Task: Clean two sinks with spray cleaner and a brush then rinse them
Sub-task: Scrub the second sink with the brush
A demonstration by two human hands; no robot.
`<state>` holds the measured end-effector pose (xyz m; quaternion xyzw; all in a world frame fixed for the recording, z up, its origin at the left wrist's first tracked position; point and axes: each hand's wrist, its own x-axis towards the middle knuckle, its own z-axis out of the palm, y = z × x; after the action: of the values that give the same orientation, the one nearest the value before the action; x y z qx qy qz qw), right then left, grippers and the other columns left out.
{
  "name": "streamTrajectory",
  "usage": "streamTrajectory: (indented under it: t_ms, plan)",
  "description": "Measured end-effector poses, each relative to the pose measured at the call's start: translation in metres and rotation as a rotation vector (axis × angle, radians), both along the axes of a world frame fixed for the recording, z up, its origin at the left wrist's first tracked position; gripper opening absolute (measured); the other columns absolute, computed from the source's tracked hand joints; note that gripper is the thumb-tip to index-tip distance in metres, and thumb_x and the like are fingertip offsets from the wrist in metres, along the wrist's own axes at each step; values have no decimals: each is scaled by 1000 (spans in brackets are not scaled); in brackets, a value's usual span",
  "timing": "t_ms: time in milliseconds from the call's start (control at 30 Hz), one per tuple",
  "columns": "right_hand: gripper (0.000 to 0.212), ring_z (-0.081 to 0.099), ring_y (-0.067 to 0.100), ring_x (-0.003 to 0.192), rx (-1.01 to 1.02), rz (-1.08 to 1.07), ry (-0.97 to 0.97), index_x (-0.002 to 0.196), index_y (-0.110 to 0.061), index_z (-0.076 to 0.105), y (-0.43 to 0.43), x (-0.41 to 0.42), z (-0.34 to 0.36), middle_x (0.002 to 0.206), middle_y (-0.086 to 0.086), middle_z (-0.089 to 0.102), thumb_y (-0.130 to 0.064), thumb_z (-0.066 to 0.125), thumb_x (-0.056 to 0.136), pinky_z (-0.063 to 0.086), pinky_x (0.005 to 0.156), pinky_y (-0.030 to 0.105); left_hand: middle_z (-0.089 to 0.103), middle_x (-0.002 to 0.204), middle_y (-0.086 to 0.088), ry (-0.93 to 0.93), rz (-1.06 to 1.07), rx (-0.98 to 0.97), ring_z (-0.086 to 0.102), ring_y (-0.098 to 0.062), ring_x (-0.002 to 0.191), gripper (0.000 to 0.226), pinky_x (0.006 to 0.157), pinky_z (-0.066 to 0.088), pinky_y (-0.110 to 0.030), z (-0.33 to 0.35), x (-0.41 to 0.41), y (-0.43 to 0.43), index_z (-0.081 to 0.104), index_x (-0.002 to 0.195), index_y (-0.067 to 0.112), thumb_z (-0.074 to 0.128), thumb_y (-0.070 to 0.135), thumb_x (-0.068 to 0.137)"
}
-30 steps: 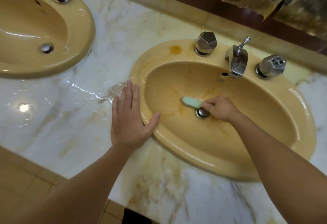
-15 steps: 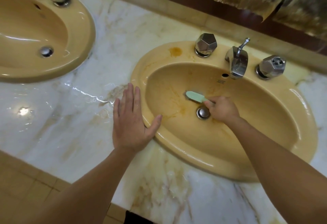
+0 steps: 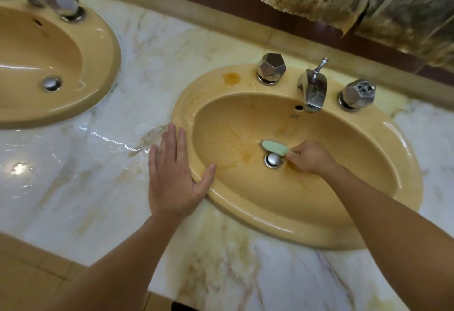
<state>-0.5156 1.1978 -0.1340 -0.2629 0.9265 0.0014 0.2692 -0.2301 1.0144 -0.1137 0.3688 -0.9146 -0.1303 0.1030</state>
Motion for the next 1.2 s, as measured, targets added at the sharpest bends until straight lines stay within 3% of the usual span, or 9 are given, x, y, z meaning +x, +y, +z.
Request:
streamTrajectory:
  t_ms: [133, 367, 633, 733, 867, 967, 1067, 1167, 1200]
  plan:
    - [30, 60, 27, 87, 25, -30, 151, 108, -31, 72, 10, 5, 1, 98, 6, 70, -44, 47, 101, 40, 65, 30, 6, 170, -9, 5, -1, -1, 7, -19, 157, 94, 125, 14, -50, 0, -1, 0, 17, 161, 8, 34, 70, 92]
    - [34, 60, 27, 81, 71, -143, 13, 107, -24, 74, 23, 6, 10, 96, 7, 68, -43, 47, 99, 45, 65, 30, 7, 170, -8, 8, 4, -3, 8, -19, 157, 94, 125, 14, -49, 0, 0, 0, 18, 161, 8, 32, 71, 92]
    - [40, 58, 25, 59, 240, -222, -136, 88, -4, 67, 27, 0, 28, 74, 11, 62, -42, 56, 93, 46, 54, 28, 7, 170, -7, 15, 8, 14, 10, -19, 156, 94, 126, 12, -48, 1, 0, 1, 18, 161, 9, 31, 71, 92]
    - [42, 59, 24, 73, 225, -220, -25, 100, -7, 69, 33, -2, 30, 86, 8, 62, -45, 54, 94, 47, 62, 29, 7, 170, -7, 10, 7, 15, 10, -19, 156, 94, 126, 11, -48, 1, -1, 1, 19, 160, 9, 31, 72, 92]
    - [37, 53, 24, 51, 336, -248, -183, 75, -6, 62, 38, 4, 36, 61, 8, 58, -38, 60, 92, 41, 50, 25, 6, 170, -7, 6, 8, 20, 8, -18, 157, 94, 126, 10, -47, 1, 0, 1, 17, 161, 9, 30, 72, 92]
    - [43, 57, 24, 71, 298, -227, -37, 102, -6, 68, 43, 2, 38, 87, 8, 61, -45, 55, 93, 45, 61, 29, 5, 170, -6, -2, 5, 19, 7, -18, 157, 94, 126, 10, -47, 1, 0, 1, 16, 161, 10, 29, 72, 92]
    - [35, 53, 23, 55, 363, -218, -132, 79, -4, 62, 41, 5, 44, 69, 10, 62, -35, 58, 94, 41, 50, 26, 5, 170, -6, 1, 8, 20, 7, -18, 157, 94, 126, 10, -47, 2, 1, 0, 15, 161, 10, 28, 72, 92]
    - [23, 55, 23, 73, 355, -195, 6, 94, -10, 60, 43, 1, 48, 94, 10, 67, -33, 58, 94, 43, 61, 28, 6, 170, -7, 5, 5, 23, 8, -19, 157, 93, 126, 10, -47, 2, 0, 1, 16, 161, 10, 28, 72, 92]
    - [21, 55, 22, 69, 373, -186, -32, 90, -10, 60, 42, 2, 51, 86, 10, 68, -31, 58, 94, 42, 59, 27, 6, 170, -7, 4, 7, 26, 8, -19, 157, 93, 126, 10, -47, 3, 0, 1, 16, 161, 10, 28, 72, 92]
